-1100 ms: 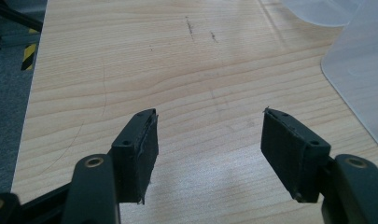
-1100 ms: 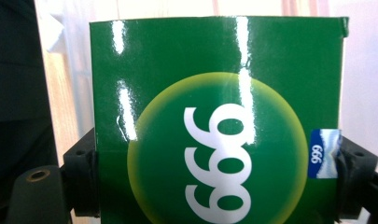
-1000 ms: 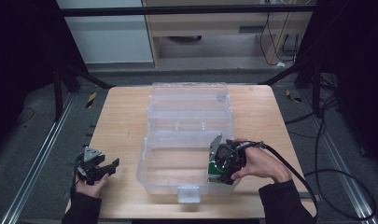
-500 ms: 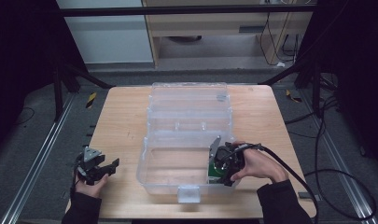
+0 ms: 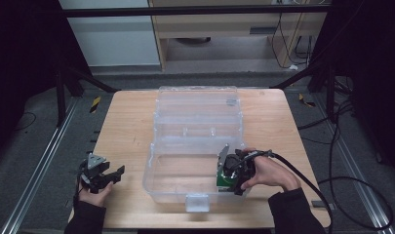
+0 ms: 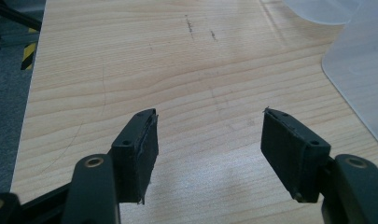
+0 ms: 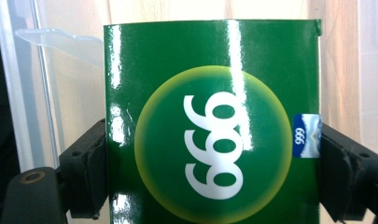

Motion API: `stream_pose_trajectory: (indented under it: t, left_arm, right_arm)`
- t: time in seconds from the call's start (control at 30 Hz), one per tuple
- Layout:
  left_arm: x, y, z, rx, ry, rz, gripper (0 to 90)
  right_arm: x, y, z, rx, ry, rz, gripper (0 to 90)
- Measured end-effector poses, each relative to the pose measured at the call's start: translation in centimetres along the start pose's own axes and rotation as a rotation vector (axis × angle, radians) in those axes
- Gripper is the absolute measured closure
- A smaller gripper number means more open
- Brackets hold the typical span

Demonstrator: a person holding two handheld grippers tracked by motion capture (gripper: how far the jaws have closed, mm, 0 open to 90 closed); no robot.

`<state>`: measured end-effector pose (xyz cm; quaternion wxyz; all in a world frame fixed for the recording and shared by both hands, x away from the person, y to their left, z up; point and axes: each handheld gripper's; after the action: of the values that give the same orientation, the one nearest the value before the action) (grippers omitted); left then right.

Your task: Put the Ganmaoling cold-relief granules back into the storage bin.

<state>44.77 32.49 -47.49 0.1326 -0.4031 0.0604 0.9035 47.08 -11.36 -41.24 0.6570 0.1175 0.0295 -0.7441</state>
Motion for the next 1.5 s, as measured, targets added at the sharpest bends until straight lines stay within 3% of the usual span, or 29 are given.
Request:
stream_pose_trajectory:
  t: [0.33,0.4,0.77,0.93,1.17,1.37,1.5]
  left_arm:
    - [0.0,0.0,0.0,0.0,-0.001,-0.002,35.8]
    - [0.0,0.0,0.0,0.0,-0.001,-0.002,35.8]
    - [0.0,0.0,0.1,-0.001,-0.002,-0.003,35.8]
    - [0.0,0.0,0.1,-0.002,-0.002,-0.003,35.8]
    - [0.0,0.0,0.0,-0.003,-0.003,-0.002,35.8]
    - [0.0,0.1,0.0,-0.004,-0.005,-0.005,35.8]
    - [0.0,0.1,0.0,-0.006,-0.004,-0.004,35.7]
  right_arm:
    - [0.1,0.1,0.2,-0.011,-0.001,-0.008,12.6]
    - [0.2,0.1,0.7,-0.004,0.036,-0.024,9.9]
    - [1.4,-0.3,3.3,0.029,0.12,-0.067,8.6]
    - [3.2,-0.3,4.6,0.088,0.186,-0.15,8.4]
    - [7.5,-0.7,5.8,0.168,0.307,-0.266,8.7]
    - [10.8,-1.1,5.5,0.262,0.391,-0.422,7.1]
    - [12.6,-0.6,4.5,0.326,0.431,-0.559,4.9]
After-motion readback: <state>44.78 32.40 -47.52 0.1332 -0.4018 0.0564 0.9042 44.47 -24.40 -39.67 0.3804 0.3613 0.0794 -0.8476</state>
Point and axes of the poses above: each handheld gripper's, and its own axes: z roughly backward along the jaws, x roughly out of its underside, y roughly to its right, and after that the axes turned 2 degrees about -y, right-handed
